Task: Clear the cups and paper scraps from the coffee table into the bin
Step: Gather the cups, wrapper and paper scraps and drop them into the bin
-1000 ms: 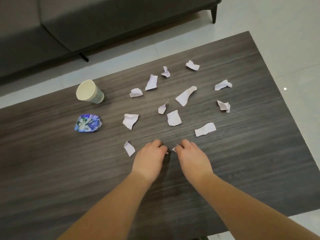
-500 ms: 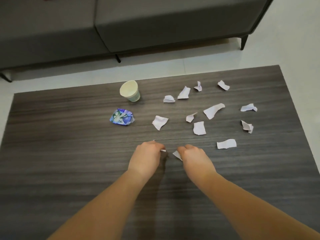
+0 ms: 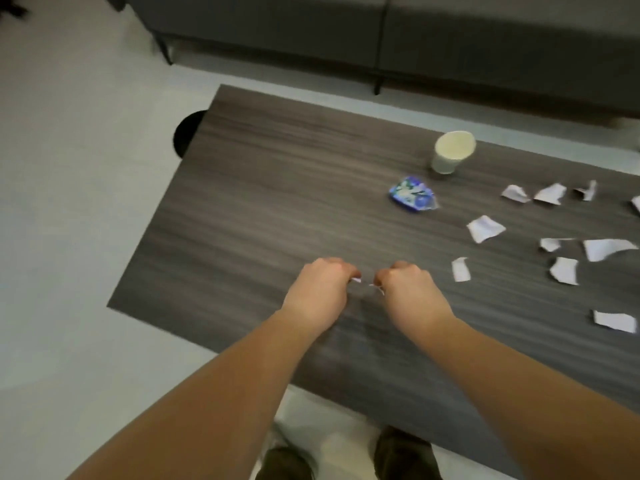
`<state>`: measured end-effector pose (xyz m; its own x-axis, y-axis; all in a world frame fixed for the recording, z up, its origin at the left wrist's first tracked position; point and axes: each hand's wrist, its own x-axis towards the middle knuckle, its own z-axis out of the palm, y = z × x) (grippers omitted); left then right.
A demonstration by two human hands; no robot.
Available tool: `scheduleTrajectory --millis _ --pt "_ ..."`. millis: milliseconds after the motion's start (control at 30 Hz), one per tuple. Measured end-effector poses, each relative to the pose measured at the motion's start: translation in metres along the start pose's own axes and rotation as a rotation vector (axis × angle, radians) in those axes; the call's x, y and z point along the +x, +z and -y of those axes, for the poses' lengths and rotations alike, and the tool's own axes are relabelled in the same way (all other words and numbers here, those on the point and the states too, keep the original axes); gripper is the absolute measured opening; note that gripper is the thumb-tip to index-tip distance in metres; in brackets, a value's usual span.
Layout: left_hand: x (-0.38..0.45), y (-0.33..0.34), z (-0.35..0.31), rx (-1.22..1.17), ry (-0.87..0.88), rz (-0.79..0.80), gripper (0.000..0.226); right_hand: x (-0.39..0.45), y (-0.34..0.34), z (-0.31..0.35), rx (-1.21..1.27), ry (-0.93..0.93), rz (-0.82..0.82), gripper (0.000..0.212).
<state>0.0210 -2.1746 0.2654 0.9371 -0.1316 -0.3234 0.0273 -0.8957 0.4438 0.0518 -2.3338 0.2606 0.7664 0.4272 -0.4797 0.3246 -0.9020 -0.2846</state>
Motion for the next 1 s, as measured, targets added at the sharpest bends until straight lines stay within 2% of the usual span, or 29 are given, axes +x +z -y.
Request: scheduleTrajectory --millis 133,367,567,667,833,1000 --pt "-0.048 -0.024 0.073 -0.048 -0.081 -0.029 0.032 0.014 0.012 0.087 -0.047 -0.04 0.018 0.032" --pt "-0.136 -0.067 0.202 -0.12 -0.217 -0.072 0.033 0.045 0.039 0.227 -0.139 -0.127 -0.011 0.019" --pt "-0.185 -0.098 0.286 -0.169 -0.361 -0.198 0.028 0.084 0.052 0.333 -0.187 -0.265 -0.027 0.026" --pt "-0.2 -0.11 0.311 -0.216 -0.418 -0.258 0.016 0.1 0.058 0.364 -0.21 -0.329 -0.038 0.02" --pt "-0.211 -0.129 0.366 -0.263 -0.533 -0.308 0.02 0.138 0.072 0.416 -0.143 -0.423 -0.003 0.019" --pt "-0.197 -0.158 0.419 -0.27 -0.646 -0.257 0.021 0.178 0.064 0.453 -0.125 -0.447 0.062 0.015"
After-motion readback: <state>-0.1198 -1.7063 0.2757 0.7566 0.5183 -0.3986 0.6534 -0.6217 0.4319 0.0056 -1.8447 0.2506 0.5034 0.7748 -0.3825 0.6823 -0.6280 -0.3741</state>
